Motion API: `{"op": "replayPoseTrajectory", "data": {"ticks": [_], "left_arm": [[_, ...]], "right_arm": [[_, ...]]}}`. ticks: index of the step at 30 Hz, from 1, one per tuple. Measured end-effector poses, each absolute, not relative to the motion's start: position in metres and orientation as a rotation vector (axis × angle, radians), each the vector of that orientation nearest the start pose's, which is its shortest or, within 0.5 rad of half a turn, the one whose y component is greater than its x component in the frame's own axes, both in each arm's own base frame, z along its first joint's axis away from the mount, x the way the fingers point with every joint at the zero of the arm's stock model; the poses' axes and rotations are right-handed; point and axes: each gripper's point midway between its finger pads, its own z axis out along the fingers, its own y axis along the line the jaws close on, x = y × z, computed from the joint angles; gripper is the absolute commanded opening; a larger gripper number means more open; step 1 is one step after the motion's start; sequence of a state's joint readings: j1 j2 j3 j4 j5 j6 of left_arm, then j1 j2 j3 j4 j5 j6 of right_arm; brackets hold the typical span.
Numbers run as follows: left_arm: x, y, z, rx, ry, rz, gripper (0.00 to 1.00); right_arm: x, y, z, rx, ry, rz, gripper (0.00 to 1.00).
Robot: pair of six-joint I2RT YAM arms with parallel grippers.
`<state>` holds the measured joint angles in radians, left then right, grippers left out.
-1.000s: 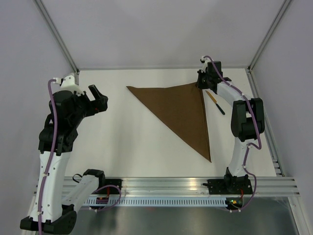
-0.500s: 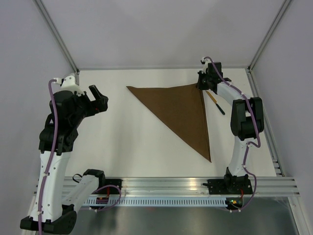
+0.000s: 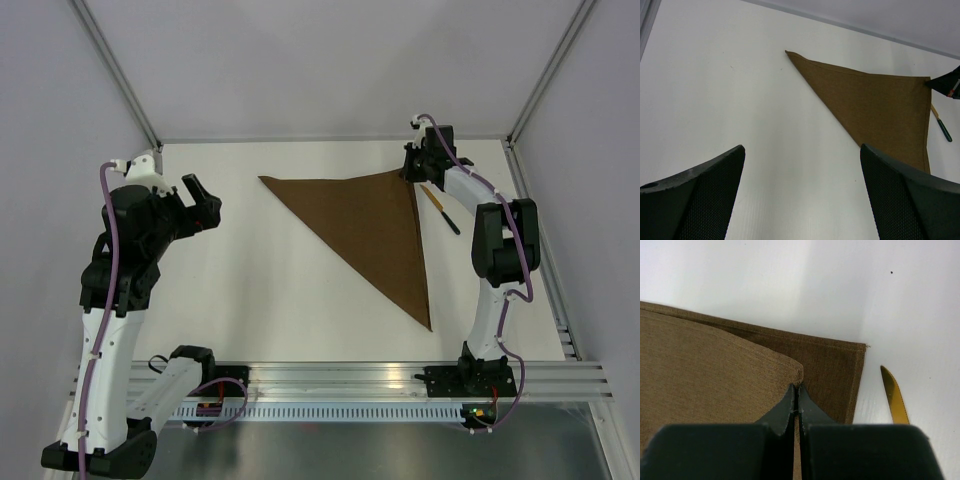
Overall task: Fold the napkin, place the utensils inside, and roll it up
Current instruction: Fold the napkin at the center of the board.
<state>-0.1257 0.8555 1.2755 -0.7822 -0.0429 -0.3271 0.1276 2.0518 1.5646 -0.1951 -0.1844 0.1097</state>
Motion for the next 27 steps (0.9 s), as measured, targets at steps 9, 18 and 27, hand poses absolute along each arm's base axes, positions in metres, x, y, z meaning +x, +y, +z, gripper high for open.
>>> {"op": "replayPoseTrajectory", "data": {"ticks": [9, 18, 27], "left_arm": [[0.263, -0.039, 0.34, -0.224, 1.934, -0.259, 1.0], [0.263, -0.039, 0.34, -0.224, 1.934, -0.259, 1.0], [0.263, -0.039, 0.34, -0.224, 1.934, -0.26, 1.0]], "right_arm": [[0.543, 0.105, 0.107, -0.109, 2.242, 0.344, 0.0], [0.543, 0.101, 0.114, -0.095, 2.231, 0.358, 0.0], [0.544, 0.099, 0.115, -0.09, 2.228, 0.356, 0.01]]}}
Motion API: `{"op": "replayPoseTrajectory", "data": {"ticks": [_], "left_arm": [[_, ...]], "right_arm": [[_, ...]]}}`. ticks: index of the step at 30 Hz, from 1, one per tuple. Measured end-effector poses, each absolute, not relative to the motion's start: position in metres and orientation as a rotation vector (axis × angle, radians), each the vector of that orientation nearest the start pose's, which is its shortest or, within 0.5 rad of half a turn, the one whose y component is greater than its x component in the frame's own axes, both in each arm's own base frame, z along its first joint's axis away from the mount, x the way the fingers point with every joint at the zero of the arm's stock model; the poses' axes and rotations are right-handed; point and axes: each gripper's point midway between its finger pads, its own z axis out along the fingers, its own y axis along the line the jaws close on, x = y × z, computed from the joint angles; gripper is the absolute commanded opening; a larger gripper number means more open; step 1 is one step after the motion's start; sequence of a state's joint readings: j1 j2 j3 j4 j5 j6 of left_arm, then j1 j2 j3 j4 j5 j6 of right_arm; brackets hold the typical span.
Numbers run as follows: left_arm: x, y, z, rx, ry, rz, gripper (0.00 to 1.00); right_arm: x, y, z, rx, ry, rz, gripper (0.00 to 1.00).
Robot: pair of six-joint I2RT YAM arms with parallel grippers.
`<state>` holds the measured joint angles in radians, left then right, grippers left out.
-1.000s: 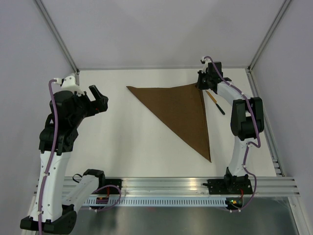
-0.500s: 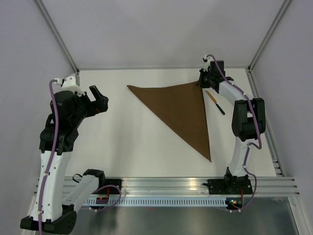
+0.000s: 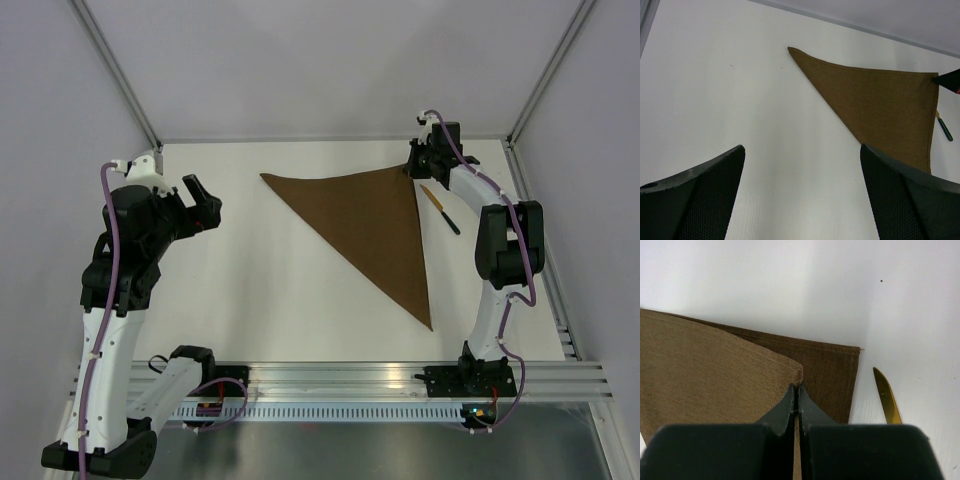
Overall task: Fold the napkin, place the utensils inside, and roll it up
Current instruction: Fold the napkin at the center of the board, then pick up the knife at the center of the board.
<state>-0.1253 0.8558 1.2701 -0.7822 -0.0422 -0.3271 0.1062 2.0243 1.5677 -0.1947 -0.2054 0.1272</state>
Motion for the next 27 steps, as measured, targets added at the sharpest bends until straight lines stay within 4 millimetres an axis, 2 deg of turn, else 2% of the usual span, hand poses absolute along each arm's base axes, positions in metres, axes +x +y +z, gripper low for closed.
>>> {"op": "replayPoseTrajectory", "data": {"ticks": [1, 2, 3, 4, 5, 7, 8, 11, 14, 19, 27], "left_arm": [[0.263, -0.039, 0.34, -0.224, 1.934, -0.26, 1.0], [0.263, -0.039, 0.34, -0.224, 1.935, -0.26, 1.0], [0.263, -0.039, 0.339, -0.224, 1.936, -0.26, 1.0], [0.263, -0.039, 0.339, -0.224, 1.936, -0.26, 1.0], [0.263, -0.039, 0.339, -0.224, 1.937, -0.26, 1.0], [0.264, -0.039, 0.336, -0.224, 1.94, -0.259, 1.0], [0.264, -0.039, 0.334, -0.224, 1.943, -0.259, 1.0], [0.265, -0.04, 0.329, -0.224, 1.956, -0.259, 1.0], [0.265, -0.041, 0.325, -0.22, 1.964, -0.265, 1.0], [0.265, -0.046, 0.322, -0.202, 1.965, -0.292, 1.0], [0.265, -0.057, 0.305, -0.161, 1.978, -0.353, 1.0]], "right_arm": [[0.544, 0.099, 0.115, -0.089, 2.228, 0.356, 0.04], [0.544, 0.098, 0.115, -0.089, 2.228, 0.356, 0.12], [0.544, 0.098, 0.115, -0.087, 2.228, 0.355, 0.15], [0.545, 0.097, 0.115, -0.085, 2.228, 0.354, 0.21], [0.545, 0.096, 0.116, -0.084, 2.229, 0.352, 0.32], [0.551, 0.093, 0.117, -0.082, 2.224, 0.343, 0.4], [0.554, 0.092, 0.117, -0.085, 2.221, 0.338, 0.49], [0.565, 0.086, 0.115, -0.088, 2.22, 0.317, 0.59], [0.569, 0.077, 0.11, -0.091, 2.237, 0.295, 0.59], [0.56, 0.05, 0.101, -0.128, 2.287, 0.247, 0.59], [0.502, 0.002, 0.079, -0.239, 2.404, 0.17, 0.58]]}}
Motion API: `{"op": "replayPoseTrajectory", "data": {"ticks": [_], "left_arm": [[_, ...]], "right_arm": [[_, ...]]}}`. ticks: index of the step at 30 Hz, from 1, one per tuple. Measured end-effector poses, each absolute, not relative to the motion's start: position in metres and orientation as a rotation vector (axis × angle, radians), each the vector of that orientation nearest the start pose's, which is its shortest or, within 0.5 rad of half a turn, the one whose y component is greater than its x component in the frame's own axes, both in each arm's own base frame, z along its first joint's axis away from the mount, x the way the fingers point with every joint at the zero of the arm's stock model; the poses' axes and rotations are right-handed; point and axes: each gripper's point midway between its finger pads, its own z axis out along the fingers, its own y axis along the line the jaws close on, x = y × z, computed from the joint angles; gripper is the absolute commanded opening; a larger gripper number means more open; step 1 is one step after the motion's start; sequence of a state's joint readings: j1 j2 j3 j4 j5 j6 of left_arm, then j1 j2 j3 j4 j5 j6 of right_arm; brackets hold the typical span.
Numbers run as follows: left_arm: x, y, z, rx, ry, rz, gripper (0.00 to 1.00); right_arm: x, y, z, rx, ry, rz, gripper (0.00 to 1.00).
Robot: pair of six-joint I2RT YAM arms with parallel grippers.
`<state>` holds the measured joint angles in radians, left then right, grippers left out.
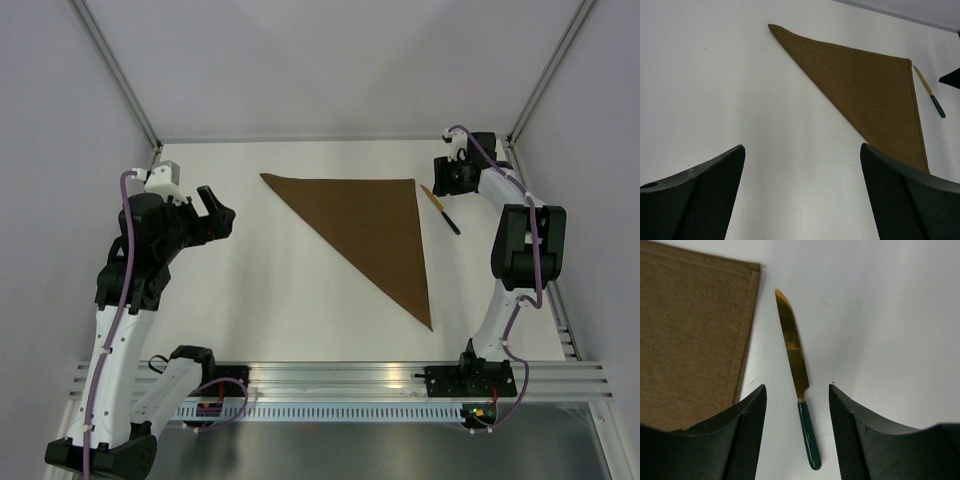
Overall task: Fold the napkin, place the utensils inside, and roll it up
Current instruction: Pick up the knife at the center of the board.
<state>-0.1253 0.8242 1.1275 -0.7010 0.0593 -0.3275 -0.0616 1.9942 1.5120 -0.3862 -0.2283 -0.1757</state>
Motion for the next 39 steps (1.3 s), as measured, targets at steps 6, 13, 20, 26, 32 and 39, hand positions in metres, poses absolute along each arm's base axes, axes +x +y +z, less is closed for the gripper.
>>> {"op": "replayPoseTrajectory", "data": {"ticks": [6, 13, 20, 26, 32, 39], "left_arm": [[0.265, -0.061, 0.29, -0.149, 2.003, -0.373, 1.0], [0.261, -0.062, 0.285, -0.145, 2.0, -0.379, 1.0], [0.26, -0.062, 0.28, -0.145, 2.004, -0.379, 1.0], [0.261, -0.062, 0.278, -0.146, 2.003, -0.379, 1.0], [0.262, -0.062, 0.276, -0.146, 2.006, -0.378, 1.0], [0.262, -0.062, 0.276, -0.146, 2.006, -0.378, 1.0]], "right_arm": [[0.48, -0.011, 0.06, -0.326, 2.474, 0.16, 0.54], [0.47, -0.009, 0.05, -0.414, 2.505, 0.161, 0.47], [0.454, -0.011, 0.024, -0.455, 2.573, 0.165, 0.45], [0.452, -0.013, 0.016, -0.49, 2.583, 0.155, 0.33], [0.452, -0.016, 0.015, -0.501, 2.578, 0.16, 0.06], [0.443, -0.017, 0.017, -0.488, 2.589, 0.189, 0.0]]}}
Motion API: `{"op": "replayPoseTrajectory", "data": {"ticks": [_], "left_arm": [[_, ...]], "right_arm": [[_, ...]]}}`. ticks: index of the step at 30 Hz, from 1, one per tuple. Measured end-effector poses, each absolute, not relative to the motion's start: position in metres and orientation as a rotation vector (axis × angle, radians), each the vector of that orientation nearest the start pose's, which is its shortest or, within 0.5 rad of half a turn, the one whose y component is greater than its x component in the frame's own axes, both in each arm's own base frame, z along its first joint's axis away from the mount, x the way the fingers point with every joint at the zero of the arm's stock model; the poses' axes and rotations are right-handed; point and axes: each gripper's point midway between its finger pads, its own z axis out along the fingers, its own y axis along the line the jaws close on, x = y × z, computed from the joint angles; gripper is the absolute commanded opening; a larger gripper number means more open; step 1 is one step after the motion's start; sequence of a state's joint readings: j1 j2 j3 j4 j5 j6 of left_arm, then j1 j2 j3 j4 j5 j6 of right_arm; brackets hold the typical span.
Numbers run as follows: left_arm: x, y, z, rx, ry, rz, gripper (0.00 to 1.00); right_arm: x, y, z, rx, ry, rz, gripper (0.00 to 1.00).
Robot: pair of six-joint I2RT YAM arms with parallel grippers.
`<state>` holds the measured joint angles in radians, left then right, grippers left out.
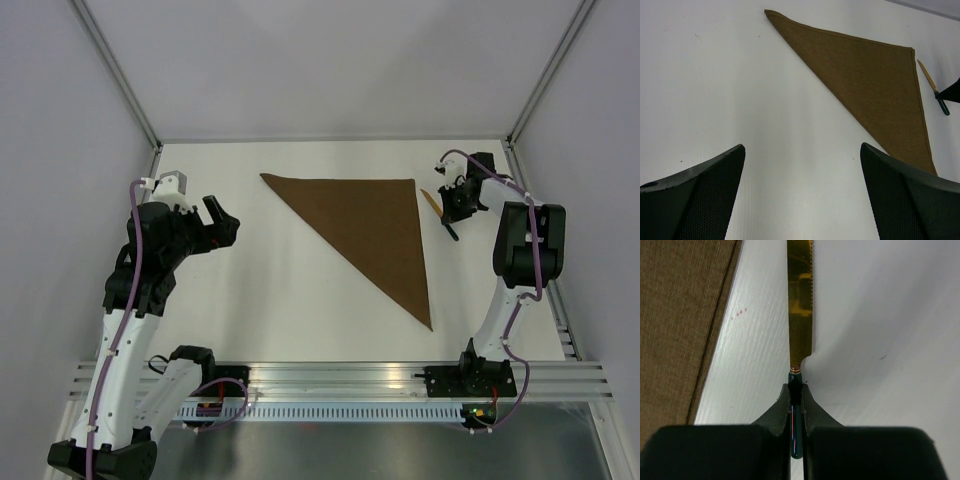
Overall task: Fold the napkin, place the utensils inside, and roll it up
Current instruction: Pick up the knife at the center of the board, then place the knife on the napkin.
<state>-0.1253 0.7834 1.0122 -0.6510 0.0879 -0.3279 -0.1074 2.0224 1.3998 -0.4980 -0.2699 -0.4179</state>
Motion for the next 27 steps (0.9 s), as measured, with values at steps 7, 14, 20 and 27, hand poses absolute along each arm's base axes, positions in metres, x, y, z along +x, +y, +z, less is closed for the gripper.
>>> {"op": "replayPoseTrajectory", "data": {"ticks": [7, 14, 20, 27], "left_arm": [[0.263, -0.062, 0.276, -0.147, 2.008, -0.379, 1.0], [0.265, -0.063, 0.274, -0.159, 2.016, -0.384, 1.0], [0.265, -0.064, 0.274, -0.173, 2.017, -0.394, 1.0], [0.265, -0.064, 0.275, -0.181, 2.014, -0.4, 1.0]], "right_arm": [[0.421, -0.007, 0.044, -0.475, 2.608, 0.26, 0.01], [0.416, 0.017, 0.101, -0.487, 2.505, 0.277, 0.01], [0.394, 0.095, 0.111, -0.627, 2.463, 0.373, 0.0], [0.361, 0.188, 0.094, -0.763, 2.46, 0.5, 0.01]]}}
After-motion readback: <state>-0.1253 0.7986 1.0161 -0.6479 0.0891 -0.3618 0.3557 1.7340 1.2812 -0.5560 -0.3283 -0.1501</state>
